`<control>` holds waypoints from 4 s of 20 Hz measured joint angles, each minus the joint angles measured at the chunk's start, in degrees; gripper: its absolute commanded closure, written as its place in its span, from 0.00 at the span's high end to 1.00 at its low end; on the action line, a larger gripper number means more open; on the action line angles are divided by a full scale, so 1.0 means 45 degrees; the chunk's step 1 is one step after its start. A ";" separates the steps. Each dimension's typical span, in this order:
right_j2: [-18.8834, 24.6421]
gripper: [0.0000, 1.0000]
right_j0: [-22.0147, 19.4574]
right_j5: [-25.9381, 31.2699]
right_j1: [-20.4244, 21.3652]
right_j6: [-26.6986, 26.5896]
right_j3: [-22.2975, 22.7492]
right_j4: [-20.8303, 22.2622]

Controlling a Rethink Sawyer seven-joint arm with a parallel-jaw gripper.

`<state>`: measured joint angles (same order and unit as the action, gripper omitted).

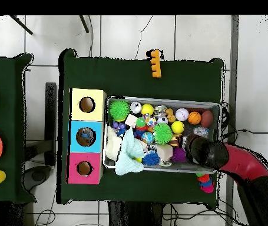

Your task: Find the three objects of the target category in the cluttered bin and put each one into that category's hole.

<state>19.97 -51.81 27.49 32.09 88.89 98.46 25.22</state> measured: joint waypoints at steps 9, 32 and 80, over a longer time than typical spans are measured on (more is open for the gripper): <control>0.0031 1.00 -0.0798 0.0000 -0.0102 0.0000 -0.0009 0.0000; 0.0138 1.00 -0.0412 0.0008 -0.0583 0.0000 -0.1220 0.0000; 0.0832 1.00 -0.0291 0.1472 -0.1957 0.0000 -0.3639 0.1687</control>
<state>23.72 -53.12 34.11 23.28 88.89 82.08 32.81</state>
